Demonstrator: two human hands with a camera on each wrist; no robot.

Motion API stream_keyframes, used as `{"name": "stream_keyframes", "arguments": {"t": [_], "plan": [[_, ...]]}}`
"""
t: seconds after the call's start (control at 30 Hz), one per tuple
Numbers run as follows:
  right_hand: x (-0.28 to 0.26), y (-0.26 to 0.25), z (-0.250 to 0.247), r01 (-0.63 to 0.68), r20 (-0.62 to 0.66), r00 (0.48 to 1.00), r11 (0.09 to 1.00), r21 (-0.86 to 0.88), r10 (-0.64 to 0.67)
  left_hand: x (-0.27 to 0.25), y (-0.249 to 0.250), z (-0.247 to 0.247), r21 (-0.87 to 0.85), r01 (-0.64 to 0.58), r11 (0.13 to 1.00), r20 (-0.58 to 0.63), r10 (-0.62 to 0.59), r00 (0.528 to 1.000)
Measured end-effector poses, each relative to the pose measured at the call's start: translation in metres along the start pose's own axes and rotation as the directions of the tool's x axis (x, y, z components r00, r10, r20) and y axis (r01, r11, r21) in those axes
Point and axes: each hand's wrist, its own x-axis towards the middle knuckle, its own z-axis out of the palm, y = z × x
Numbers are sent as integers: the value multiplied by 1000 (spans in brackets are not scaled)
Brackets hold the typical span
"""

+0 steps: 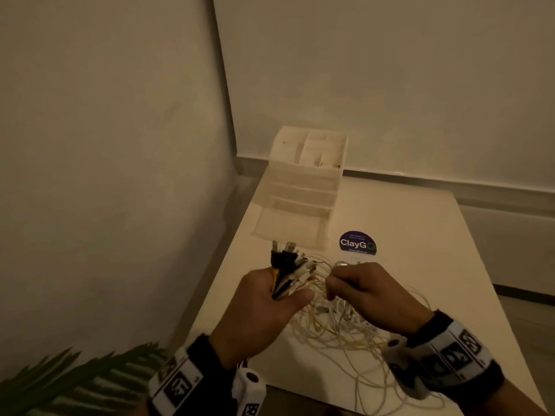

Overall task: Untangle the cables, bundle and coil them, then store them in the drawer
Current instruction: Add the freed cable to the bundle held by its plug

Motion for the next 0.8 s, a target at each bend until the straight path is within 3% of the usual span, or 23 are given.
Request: {"name": "stream_keyframes", "arguments": {"t": [0.23, 0.37, 0.43, 0.63, 0.8], "plan": [[-7, -25, -6, 65, -155, 987, 993, 98, -50, 22, 3, 22, -93, -72, 993, -47, 68, 997], [-13, -22, 13, 74, -272, 962, 917, 391, 38, 36, 16, 21, -236, -100, 967, -138, 69, 988], [-14, -15, 32, 89, -313, 948, 890, 447, 63, 45, 21, 13, -281, -126, 951, -187, 74, 980], [-16, 44, 83, -6, -294, 947, 923, 385, 129, 57, 27, -26, -356, -259, 898, -343, 132, 930], [-26, 100, 99, -131, -204, 965, 976, 171, 165, 49, 36, -74, -378, -380, 844, -483, 170, 859]]}}
